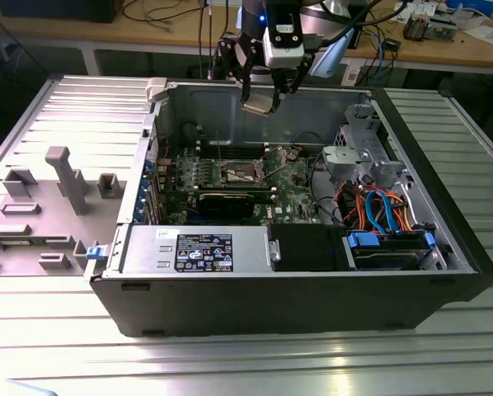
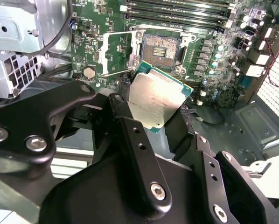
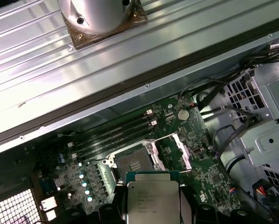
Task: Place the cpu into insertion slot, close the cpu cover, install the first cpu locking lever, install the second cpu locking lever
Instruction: 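Place the cpu into insertion slot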
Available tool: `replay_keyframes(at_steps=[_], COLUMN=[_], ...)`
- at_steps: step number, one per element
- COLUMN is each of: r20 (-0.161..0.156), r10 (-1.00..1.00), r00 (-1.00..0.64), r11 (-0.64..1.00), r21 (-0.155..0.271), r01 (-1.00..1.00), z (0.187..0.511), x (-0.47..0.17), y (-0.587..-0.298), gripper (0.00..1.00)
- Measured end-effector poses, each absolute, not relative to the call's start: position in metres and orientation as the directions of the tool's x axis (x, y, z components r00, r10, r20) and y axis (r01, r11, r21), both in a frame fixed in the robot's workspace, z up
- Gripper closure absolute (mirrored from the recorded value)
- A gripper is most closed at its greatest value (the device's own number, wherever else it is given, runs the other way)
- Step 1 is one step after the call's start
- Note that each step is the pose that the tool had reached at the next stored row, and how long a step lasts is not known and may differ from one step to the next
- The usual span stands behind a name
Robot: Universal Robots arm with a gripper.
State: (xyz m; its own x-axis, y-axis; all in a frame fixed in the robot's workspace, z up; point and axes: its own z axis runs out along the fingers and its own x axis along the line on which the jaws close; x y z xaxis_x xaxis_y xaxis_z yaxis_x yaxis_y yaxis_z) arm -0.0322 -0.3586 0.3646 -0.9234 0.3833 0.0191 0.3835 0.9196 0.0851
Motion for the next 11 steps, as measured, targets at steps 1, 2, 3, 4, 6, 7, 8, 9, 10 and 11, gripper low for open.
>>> replay_keyframes(at_steps=[1, 2, 3, 4, 6, 7, 8, 9, 10, 11], r20=[0.019, 0.019, 0.019, 0.019, 0.019, 0.019, 0.019, 0.019, 0.019, 0.019], r10=[0.383, 0.383, 0.383, 0.383, 0.384, 0.387, 0.394, 0.400, 0.405, 0.409], r00=[-0.923, -0.923, -0.923, -0.923, -0.923, -0.922, -0.919, -0.916, -0.914, -0.912], r11=[0.920, 0.920, 0.920, 0.920, 0.919, 0.918, 0.915, 0.912, 0.910, 0.909], r21=[0.085, 0.085, 0.085, 0.086, 0.086, 0.086, 0.086, 0.086, 0.086, 0.085], r01=[0.384, 0.383, 0.383, 0.383, 0.384, 0.387, 0.394, 0.400, 0.405, 0.409], z=[0.3646, 0.3646, 0.3646, 0.3646, 0.3646, 0.3646, 0.3646, 0.3646, 0.3645, 0.3645], x=[-0.0322, -0.0321, -0.0321, -0.0321, -0.0321, -0.0321, -0.0321, -0.0321, -0.0321, -0.0321], y=[-0.3586, -0.3586, -0.3586, -0.3586, -0.3586, -0.3586, -0.3587, -0.3587, -0.3587, -0.3587], gripper=[0.46, 0.46, 0.46, 0.46, 0.46, 0.46, 0.46, 0.46, 0.46, 0.46])
